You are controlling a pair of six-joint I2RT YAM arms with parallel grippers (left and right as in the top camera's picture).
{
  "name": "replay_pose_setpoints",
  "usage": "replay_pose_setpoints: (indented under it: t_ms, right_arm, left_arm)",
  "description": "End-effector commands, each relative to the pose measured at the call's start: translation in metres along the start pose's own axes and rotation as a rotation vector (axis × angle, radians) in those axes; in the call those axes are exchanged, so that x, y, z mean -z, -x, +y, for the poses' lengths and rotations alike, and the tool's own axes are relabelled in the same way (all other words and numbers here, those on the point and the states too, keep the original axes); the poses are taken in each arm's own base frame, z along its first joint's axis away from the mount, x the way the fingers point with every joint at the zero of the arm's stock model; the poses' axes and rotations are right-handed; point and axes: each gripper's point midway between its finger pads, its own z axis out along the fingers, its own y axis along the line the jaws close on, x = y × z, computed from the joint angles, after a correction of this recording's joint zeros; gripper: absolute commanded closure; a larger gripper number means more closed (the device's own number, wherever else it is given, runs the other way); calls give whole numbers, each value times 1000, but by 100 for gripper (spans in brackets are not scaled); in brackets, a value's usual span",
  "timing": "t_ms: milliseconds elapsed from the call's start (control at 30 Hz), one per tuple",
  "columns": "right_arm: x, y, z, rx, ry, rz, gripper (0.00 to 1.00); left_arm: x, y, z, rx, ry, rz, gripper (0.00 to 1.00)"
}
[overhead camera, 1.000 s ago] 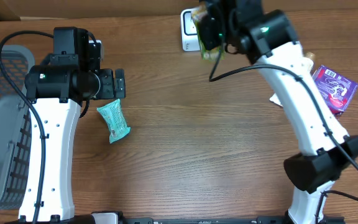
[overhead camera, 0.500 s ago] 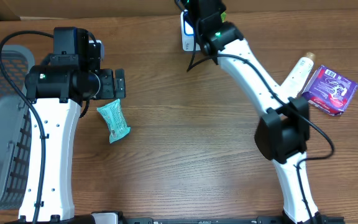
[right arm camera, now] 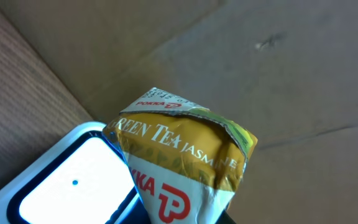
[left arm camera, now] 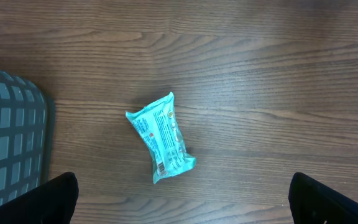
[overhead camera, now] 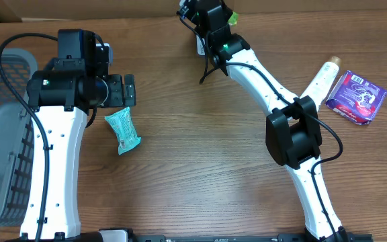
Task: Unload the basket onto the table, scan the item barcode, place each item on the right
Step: 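Hold tea pack barcode against the white scanner with right gripper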
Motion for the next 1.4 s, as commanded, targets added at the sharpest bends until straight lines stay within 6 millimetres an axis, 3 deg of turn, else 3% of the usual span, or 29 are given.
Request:
replay_pose_setpoints:
  t_ms: [0, 367, 533, 700, 833, 933, 1000, 1100, 1200, 1300, 1367]
  right_arm:
    - [11, 20, -17, -2, -31, -47, 96]
    - [11, 15, -8, 8, 7, -32, 96]
    - [19, 18, -11, -201, 49, -36, 96]
    - [61, 37, -21, -226, 210, -67, 96]
    - [117, 47, -42, -404, 408, -89, 96]
    - [159, 42, -55, -613, 599, -69, 96]
    - [176, 25, -63, -777, 688, 9, 96]
    - [185, -28, -70, -992, 718, 237, 96]
    - [181, -90, -65, -1056, 697, 445, 96]
    - [172, -142, -56, -1096, 667, 594, 96]
    - [169, -166, -48, -1117, 664, 656, 96]
  left_arm:
    - [1, 3, -2, -2, -9, -7, 1]
    - [1, 3, -1, -2, -8, -7, 0]
    - [1, 3, -2, -2, -9, -7, 1]
    - [1, 3, -2, -2, -9, -7, 0]
    - [1, 3, -2, -2, -9, -7, 0]
    - [1, 3, -2, -2, -9, -7, 0]
    - [1, 3, -2, -2, -9, -7, 1]
    - [1, 3, -2, -2, -9, -7, 0]
    - [1, 3, -2, -2, -9, -7, 0]
    - [1, 3, -2, -2, -9, -7, 1]
    - [1, 3, -2, -2, -9, -7, 1]
